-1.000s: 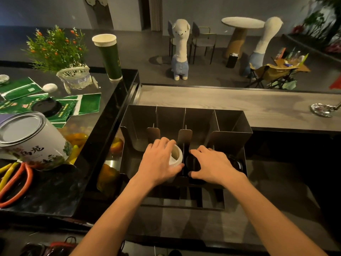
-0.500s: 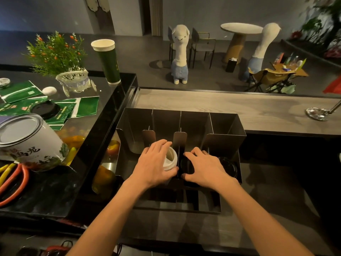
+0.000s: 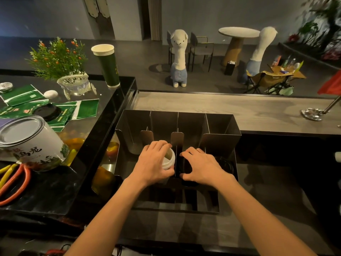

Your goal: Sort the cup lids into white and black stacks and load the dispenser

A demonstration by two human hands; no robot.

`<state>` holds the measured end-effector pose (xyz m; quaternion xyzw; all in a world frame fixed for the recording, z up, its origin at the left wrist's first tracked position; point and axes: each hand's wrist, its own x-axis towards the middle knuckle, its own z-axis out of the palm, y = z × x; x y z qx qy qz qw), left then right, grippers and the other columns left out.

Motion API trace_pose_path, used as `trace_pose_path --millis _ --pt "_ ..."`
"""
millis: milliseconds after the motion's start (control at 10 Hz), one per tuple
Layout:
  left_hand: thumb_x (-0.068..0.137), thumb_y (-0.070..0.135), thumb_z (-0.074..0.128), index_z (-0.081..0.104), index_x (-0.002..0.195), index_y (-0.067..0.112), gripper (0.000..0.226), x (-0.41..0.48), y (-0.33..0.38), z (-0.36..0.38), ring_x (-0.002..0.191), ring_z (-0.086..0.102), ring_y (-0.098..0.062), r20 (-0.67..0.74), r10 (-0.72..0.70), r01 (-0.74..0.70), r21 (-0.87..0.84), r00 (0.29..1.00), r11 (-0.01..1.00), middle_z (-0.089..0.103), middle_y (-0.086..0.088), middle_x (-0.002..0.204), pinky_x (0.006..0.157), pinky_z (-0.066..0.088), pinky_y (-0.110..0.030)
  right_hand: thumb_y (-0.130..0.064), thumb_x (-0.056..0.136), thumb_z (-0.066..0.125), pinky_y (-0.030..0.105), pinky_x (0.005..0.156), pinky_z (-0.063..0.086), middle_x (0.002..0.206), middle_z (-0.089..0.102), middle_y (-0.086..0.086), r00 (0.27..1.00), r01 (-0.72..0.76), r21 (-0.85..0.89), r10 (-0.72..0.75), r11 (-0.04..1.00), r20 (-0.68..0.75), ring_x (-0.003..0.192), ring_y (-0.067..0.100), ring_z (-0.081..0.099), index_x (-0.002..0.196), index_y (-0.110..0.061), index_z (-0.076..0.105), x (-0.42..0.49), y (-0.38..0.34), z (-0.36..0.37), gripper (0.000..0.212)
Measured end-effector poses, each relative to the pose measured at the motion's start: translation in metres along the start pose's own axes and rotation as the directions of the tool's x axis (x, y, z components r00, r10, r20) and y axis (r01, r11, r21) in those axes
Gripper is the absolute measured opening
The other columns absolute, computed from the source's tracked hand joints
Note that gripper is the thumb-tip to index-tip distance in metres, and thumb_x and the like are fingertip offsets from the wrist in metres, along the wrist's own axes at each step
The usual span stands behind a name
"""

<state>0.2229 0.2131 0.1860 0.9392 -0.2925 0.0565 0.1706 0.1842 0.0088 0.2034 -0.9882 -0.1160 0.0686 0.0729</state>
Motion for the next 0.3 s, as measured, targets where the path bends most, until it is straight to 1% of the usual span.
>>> trace_pose_path --millis 100,200,300 --pt "0.08 0.048 0.07 0.051 0.141 0.022 0.07 0.0016 -0.0017 -0.0054 0.137 0.042 -0.017 0.061 0.049 -0.046 -0.04 0.997 0.998 0.049 0.004 0.145 0.116 0.033 -0.039 -0.048 0.083 0.072 0.033 0.097 0.047 0.15 0.037 -0.005 0.997 0.051 0.021 -0.052 0.998 0.065 0.135 0.016 0.038 0.151 -0.029 0.036 0.0009 0.0038 -0.0063 0.079" --pt "0.079 0.048 0.068 0.051 0.142 0.022 0.07 -0.0002 -0.0082 -0.0053 0.139 0.041 -0.016 0.073 0.095 -0.09 -0.067 0.993 0.994 0.049 0.004 0.146 0.116 0.028 -0.034 -0.044 0.083 0.073 0.033 0.101 0.044 0.152 0.036 -0.005 0.994 0.069 0.079 -0.076 0.994 0.082 0.137 0.016 0.036 0.15 -0.029 0.037 -0.0014 0.0097 -0.0046 0.078" --pt "0.081 0.053 0.063 0.052 0.142 0.02 0.07 -0.002 -0.0039 -0.0076 0.139 0.045 -0.018 0.033 0.08 -0.077 -0.074 0.996 0.994 0.053 0.001 0.145 0.115 0.026 -0.031 -0.052 0.084 0.07 0.038 0.11 0.038 0.15 0.039 -0.006 0.998 0.052 0.098 -0.056 0.994 0.039 0.136 0.016 0.038 0.15 -0.03 0.037 -0.0023 0.0108 -0.0025 0.077"
